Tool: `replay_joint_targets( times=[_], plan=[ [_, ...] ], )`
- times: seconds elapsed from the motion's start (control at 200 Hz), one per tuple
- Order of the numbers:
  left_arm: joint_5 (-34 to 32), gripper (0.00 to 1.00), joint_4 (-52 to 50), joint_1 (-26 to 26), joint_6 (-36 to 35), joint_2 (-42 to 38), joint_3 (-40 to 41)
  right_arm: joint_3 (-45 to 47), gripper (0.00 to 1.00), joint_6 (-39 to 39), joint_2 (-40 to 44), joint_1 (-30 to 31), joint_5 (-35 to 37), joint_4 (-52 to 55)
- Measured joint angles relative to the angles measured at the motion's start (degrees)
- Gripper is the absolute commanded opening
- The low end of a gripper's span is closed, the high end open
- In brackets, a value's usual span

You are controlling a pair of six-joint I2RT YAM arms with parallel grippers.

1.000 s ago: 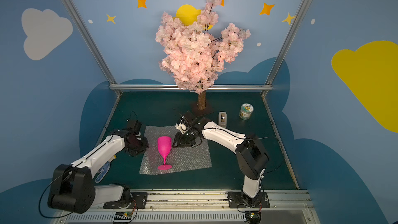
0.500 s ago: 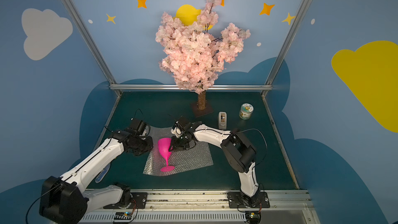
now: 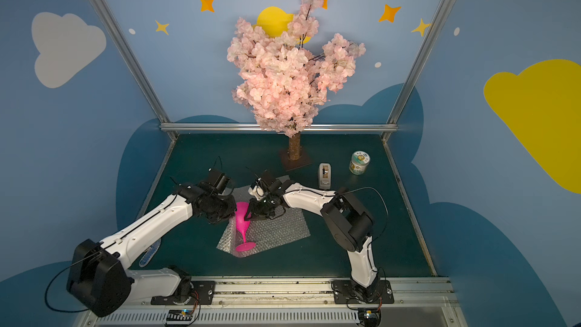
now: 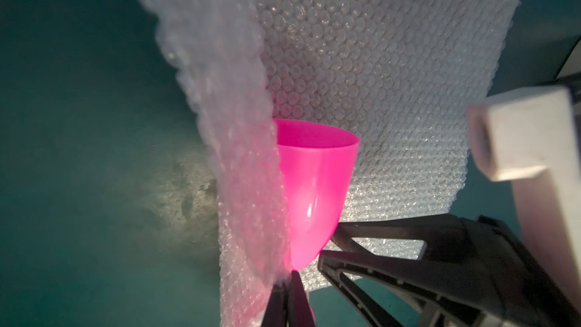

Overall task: Wrap wine glasses in bubble wrap
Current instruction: Wrap the wine glass in bubble wrap.

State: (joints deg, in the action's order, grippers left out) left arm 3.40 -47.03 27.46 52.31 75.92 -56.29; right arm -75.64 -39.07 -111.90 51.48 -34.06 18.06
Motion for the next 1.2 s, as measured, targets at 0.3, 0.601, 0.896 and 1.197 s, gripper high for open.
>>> replay_joint_targets(
  times=[0.3, 0.601, 0.896, 1.197],
  plan=[
    [-0.39, 0.03, 0.94, 2.84, 4.63, 5.35, -3.96, 5.77, 0.40, 0.28, 8.24, -0.46, -1.60, -4.09],
    [-0.15, 0.03, 1.79, 2.97, 6.67, 5.99, -4.59, 6.64, 0.41, -1.51, 9.05, 0.00, -4.02, -9.25],
    [1.20, 0.03, 3.89, 2.64, 8.37, 5.92, -3.76, 6.67, 0.37, -3.17, 6.49, 1.55, -4.44, -10.78],
    [1.97, 0.09, 4.20, 2.51, 8.35, 5.92, -3.15, 7.52, 0.11, -5.42, 4.87, 1.81, -4.35, -13.68]
  ],
)
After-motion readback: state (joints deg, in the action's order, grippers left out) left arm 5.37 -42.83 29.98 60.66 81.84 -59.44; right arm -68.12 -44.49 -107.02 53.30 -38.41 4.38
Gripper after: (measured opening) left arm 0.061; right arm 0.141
